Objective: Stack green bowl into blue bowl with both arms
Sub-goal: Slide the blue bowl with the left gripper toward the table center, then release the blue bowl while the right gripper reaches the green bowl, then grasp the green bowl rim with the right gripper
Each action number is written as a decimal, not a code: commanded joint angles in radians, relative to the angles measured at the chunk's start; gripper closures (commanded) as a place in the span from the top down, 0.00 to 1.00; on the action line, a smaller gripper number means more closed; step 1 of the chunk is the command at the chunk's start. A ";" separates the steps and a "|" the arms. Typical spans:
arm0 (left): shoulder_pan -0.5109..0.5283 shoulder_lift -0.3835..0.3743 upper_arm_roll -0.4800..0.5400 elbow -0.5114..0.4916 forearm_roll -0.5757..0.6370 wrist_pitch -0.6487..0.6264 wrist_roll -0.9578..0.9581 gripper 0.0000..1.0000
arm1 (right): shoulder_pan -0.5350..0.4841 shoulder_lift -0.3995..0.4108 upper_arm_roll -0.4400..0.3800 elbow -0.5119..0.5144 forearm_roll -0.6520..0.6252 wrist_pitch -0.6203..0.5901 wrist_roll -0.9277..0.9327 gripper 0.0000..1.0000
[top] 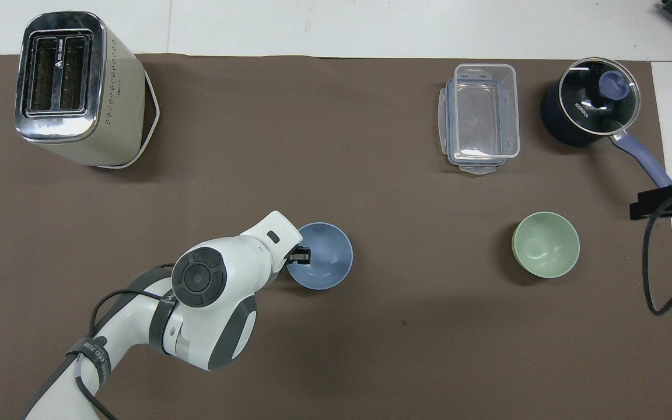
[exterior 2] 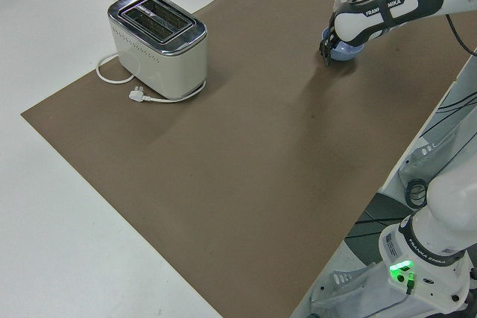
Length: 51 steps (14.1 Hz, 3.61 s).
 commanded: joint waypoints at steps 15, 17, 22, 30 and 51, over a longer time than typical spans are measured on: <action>0.369 -0.202 0.021 0.361 0.184 -0.698 0.392 1.00 | -0.012 -0.012 -0.002 -0.170 0.003 0.176 -0.071 1.00; 0.421 -0.200 0.021 0.458 0.211 -0.760 0.472 1.00 | -0.038 0.019 -0.003 -0.251 0.003 0.277 -0.162 1.00; 0.505 -0.110 0.023 0.705 0.233 -0.910 0.536 1.00 | -0.087 0.128 -0.003 -0.417 0.009 0.548 -0.239 1.00; 0.531 -0.085 0.026 0.773 0.236 -1.044 0.529 1.00 | -0.152 0.129 -0.003 -0.655 0.022 0.799 -0.380 1.00; 0.585 -0.105 0.024 0.773 0.236 -1.133 0.535 1.00 | -0.100 0.099 0.068 -0.372 0.143 0.425 -0.345 0.00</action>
